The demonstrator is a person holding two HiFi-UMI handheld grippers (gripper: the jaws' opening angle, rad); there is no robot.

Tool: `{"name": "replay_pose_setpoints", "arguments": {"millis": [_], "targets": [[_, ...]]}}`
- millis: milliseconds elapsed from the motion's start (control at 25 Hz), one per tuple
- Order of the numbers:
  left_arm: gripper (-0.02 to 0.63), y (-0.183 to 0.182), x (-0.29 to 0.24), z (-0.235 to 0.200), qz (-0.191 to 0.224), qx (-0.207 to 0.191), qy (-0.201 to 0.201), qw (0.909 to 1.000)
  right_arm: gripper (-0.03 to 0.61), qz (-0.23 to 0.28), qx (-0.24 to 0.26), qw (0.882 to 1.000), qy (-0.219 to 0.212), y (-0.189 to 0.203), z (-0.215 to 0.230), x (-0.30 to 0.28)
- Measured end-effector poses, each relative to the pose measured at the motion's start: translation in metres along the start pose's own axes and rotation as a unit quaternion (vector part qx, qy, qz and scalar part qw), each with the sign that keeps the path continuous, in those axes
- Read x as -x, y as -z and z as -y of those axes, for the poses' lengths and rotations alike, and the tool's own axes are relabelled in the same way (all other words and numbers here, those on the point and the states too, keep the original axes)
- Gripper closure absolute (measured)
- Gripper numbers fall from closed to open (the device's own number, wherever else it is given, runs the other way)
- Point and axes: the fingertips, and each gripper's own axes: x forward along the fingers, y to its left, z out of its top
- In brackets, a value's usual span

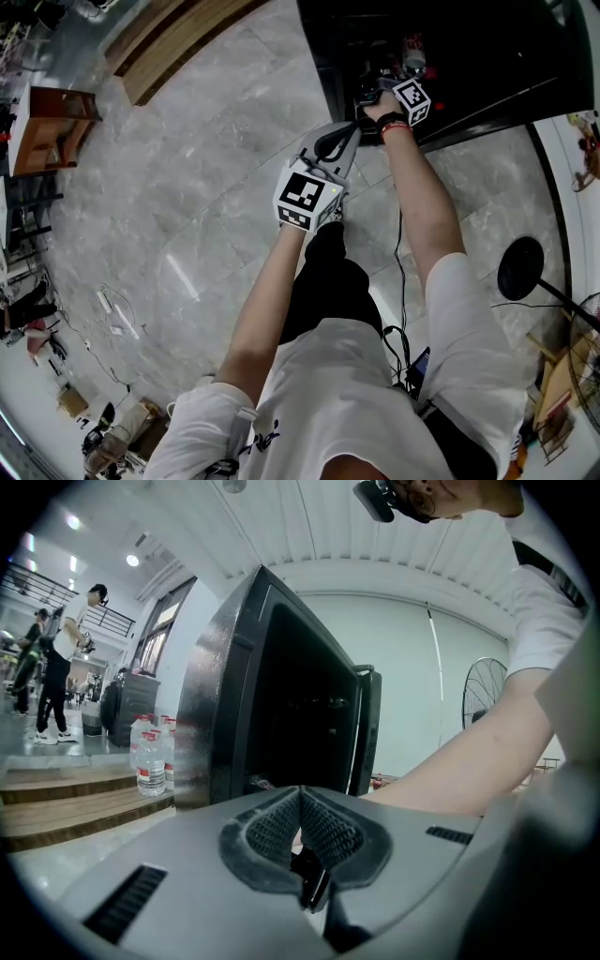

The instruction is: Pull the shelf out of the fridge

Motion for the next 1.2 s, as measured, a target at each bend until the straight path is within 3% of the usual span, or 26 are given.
{"name": "replay_pose_setpoints", "arguments": {"millis": [280, 320, 440, 720, 1200], "targets": [[0.597, 0.005, 0.002, -0.008, -0.006, -0.003, -0.003, 1.0000, 0.303, 0.012, 0.013, 1.000, -0.003, -0.003, 0.002, -0.015], [0.597, 0.004, 0.002, -0.009, -0.005, -0.003, -0.002, 1.0000, 0.332, 0.014, 0.013, 1.000, -0.004, -0.004, 0.002, -0.017], [0.597, 0.003, 0.003, -0.013, -0.004, 0.000, -0.005, 1.0000, 0.508, 0.024, 0.009, 1.000, 0.001, -0.005, -0.001, -0.018], [0.597, 0.002, 0.001, -0.010, 0.000, 0.007, -0.007, 0.9999, 0.538, 0.057, 0.010, 0.998, 0.015, -0.015, 0.005, -0.015], [0.597, -0.002, 0.020, -0.007, 0.001, -0.003, -0.005, 1.0000, 0.548, 0.054, 0.009, 0.998, 0.012, -0.012, 0.000, -0.007]]}}
